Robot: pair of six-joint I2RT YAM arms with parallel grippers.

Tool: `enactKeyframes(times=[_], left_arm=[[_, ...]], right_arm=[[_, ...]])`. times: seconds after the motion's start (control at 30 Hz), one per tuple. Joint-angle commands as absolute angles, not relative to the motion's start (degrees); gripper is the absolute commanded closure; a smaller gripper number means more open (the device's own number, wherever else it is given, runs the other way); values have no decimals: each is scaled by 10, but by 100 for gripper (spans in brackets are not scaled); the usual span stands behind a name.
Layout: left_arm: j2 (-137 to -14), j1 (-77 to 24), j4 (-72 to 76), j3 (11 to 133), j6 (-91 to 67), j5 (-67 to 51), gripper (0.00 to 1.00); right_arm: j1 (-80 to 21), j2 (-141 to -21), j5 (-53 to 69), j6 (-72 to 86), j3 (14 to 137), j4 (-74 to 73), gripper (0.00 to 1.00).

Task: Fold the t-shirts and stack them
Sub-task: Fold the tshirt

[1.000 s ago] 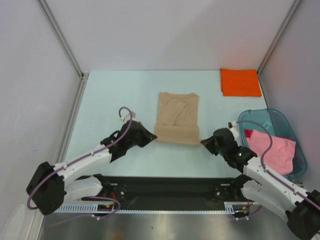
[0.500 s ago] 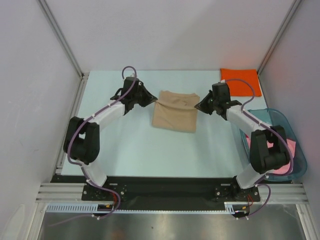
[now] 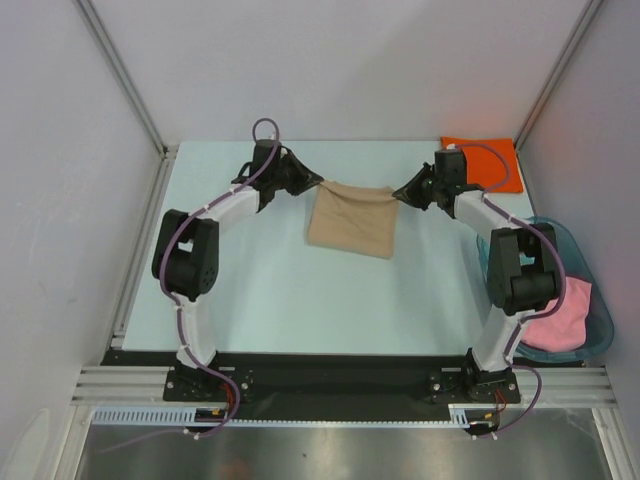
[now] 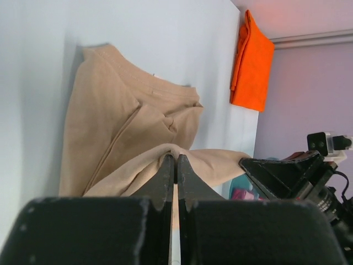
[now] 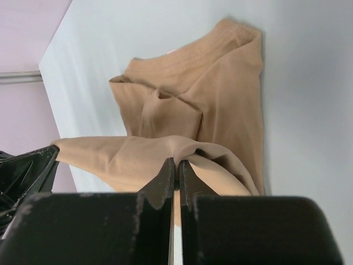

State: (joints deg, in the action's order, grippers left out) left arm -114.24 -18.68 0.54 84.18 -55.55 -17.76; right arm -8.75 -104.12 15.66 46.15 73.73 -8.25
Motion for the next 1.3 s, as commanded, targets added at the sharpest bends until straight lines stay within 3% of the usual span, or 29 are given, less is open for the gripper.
enactKeyframes(times=[0.0, 1.2, 1.27], left_arm=[[-1160, -176, 60, 873, -572, -199, 100], [-1375, -143, 117, 1057, -628, -247, 100], [-1389, -142, 112, 1083, -628, -251, 95]], right_arm=[[-74, -1066, 207, 447, 761, -30, 100], [-21, -1223, 265, 467, 854, 50, 98], [-18, -1223, 258, 466, 854, 52, 98]])
